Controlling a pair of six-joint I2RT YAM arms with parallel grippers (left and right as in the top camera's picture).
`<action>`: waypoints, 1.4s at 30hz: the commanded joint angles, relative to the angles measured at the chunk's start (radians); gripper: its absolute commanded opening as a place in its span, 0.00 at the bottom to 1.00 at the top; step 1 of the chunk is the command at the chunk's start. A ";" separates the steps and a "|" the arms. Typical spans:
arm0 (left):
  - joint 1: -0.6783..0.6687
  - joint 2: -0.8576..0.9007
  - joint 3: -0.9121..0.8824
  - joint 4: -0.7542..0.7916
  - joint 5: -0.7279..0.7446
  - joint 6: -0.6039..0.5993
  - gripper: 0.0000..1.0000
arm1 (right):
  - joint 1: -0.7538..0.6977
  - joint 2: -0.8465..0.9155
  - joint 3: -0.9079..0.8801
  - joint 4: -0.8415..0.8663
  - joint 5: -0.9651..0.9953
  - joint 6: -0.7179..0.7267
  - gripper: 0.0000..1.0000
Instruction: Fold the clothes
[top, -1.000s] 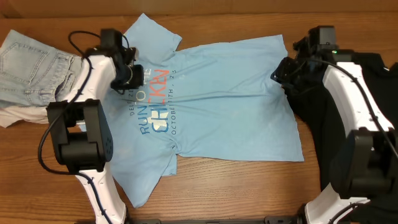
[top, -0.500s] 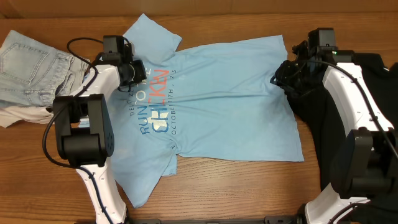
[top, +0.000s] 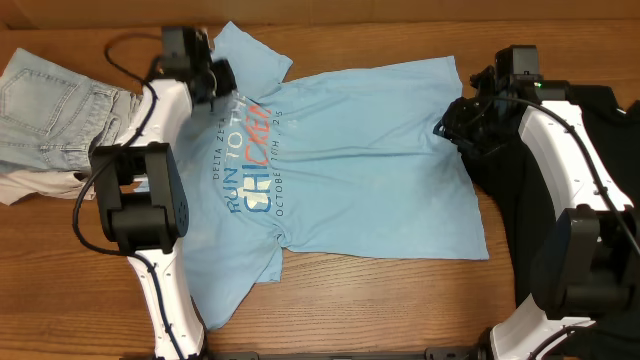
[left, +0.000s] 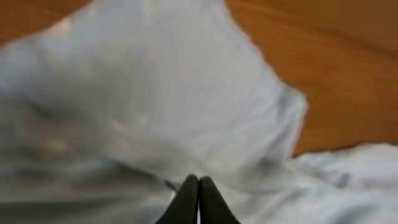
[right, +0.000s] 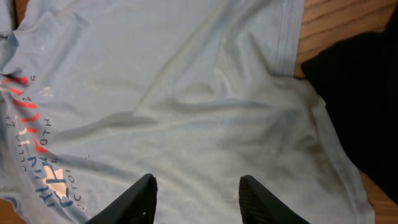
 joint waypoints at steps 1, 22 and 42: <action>0.012 -0.008 0.247 -0.194 0.033 0.138 0.10 | 0.008 0.001 -0.004 -0.031 -0.006 -0.006 0.47; -0.004 -0.111 1.046 -1.206 -0.090 0.278 0.04 | 0.018 0.010 -0.447 -0.014 0.152 0.232 0.16; 0.031 -0.688 -0.171 -1.202 -0.366 0.018 0.17 | 0.003 -0.085 -0.361 -0.046 0.080 0.068 0.34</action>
